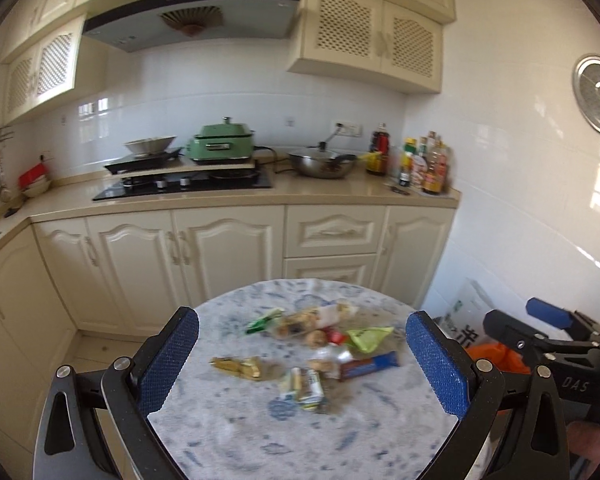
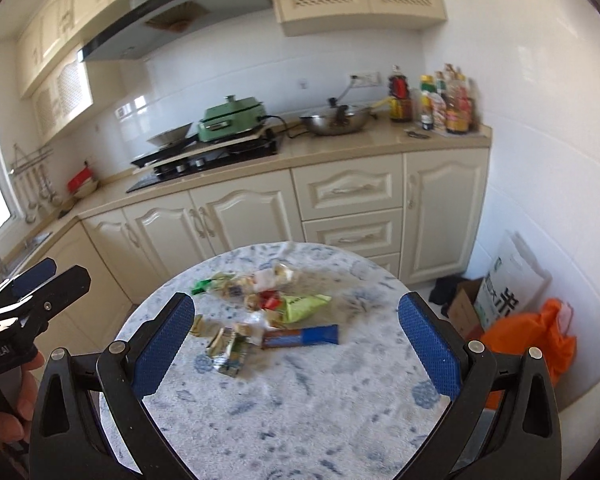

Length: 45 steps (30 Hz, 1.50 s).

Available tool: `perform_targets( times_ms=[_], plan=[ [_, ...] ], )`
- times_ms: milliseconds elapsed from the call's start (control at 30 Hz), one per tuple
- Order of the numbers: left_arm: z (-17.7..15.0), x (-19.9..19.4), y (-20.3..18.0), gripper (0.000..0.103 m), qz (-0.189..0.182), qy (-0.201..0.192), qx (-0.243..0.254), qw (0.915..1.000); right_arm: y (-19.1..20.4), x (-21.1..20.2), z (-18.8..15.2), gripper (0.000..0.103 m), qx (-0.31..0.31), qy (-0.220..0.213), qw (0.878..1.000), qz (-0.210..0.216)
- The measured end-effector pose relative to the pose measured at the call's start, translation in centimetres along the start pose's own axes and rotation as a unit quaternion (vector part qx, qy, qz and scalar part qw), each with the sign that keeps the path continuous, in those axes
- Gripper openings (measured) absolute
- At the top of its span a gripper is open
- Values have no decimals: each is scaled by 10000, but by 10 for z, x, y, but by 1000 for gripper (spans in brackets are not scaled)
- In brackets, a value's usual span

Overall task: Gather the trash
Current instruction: 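Move both open tools back over the table, then grasp the yellow tied snack bag with the left tool while the right tool grasps the green-white carton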

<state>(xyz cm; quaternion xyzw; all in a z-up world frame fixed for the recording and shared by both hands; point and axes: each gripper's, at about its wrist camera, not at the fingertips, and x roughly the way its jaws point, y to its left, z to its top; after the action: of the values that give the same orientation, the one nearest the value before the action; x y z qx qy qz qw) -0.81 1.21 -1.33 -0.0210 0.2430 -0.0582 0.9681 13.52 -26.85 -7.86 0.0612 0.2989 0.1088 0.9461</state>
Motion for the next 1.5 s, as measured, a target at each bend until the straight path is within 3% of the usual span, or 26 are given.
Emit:
perform_targets(
  times_ms=[400, 833, 1067, 1233, 1333, 1500],
  plan=[
    [-29, 27, 50, 102, 500, 481, -363, 9969, 43, 35, -11, 103, -633, 340, 9973, 154],
    [-62, 125, 102, 102, 627, 1305, -486, 9883, 78, 140, -69, 103, -652, 1623, 9836, 431],
    [-67, 168, 120, 102, 633, 1528, -520, 9849, 91, 198, -94, 102, -504, 2117, 9752, 411],
    [-67, 196, 127, 102, 617, 1665, -543, 9826, 93, 228, -101, 87, -454, 2256, 9726, 320],
    [-65, 217, 127, 102, 568, 1727, -520, 9820, 99, 236, -103, 78, -763, 2246, 9712, 236],
    [-64, 253, 115, 102, 453, 1832, -404, 9812, 95, 234, -104, 74, -973, 2250, 9686, 402]
  ],
)
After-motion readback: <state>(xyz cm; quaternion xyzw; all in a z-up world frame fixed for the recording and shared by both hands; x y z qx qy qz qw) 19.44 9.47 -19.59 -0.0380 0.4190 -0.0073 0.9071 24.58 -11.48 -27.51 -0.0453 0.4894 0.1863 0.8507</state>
